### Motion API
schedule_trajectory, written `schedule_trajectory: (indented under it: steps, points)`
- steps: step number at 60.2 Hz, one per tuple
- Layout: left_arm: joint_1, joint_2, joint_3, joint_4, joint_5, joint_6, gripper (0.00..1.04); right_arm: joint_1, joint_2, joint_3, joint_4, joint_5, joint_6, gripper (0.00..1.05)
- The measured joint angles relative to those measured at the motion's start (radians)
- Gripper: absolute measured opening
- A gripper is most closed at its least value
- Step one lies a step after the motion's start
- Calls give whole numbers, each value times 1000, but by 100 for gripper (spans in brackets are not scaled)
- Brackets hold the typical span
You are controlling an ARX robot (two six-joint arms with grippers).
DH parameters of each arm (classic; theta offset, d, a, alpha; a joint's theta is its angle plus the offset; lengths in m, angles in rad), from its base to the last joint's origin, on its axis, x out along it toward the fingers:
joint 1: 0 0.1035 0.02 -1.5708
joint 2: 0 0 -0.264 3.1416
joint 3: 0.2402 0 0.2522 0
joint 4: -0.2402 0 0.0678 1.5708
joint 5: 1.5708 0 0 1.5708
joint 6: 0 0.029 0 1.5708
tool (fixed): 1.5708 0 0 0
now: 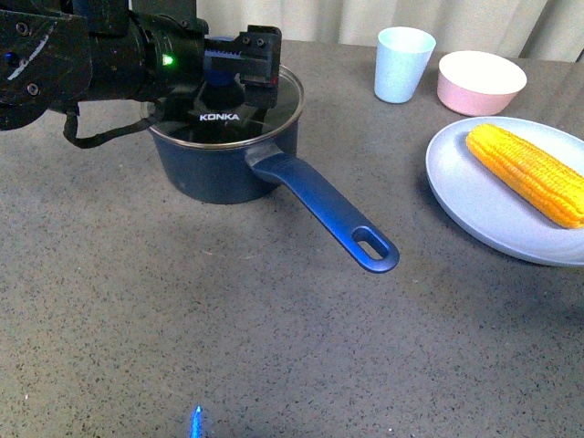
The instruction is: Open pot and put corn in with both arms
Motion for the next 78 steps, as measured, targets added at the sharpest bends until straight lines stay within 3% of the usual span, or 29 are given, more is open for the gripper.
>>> schedule_trajectory:
  steps: [10, 24, 59, 78]
  points:
    - [0, 8, 9, 0, -16, -11, 95, 0, 0, 0, 0, 0, 0, 96]
    - [0, 8, 9, -8, -37, -18, 60, 0, 0, 0, 0, 0, 0, 96]
    - [30, -128, -34, -42, -76, -28, 59, 0, 0, 0, 0, 0, 0, 96]
    - [224, -229, -130, 21, -71, -44, 59, 0, 0, 0, 0, 0, 0, 96]
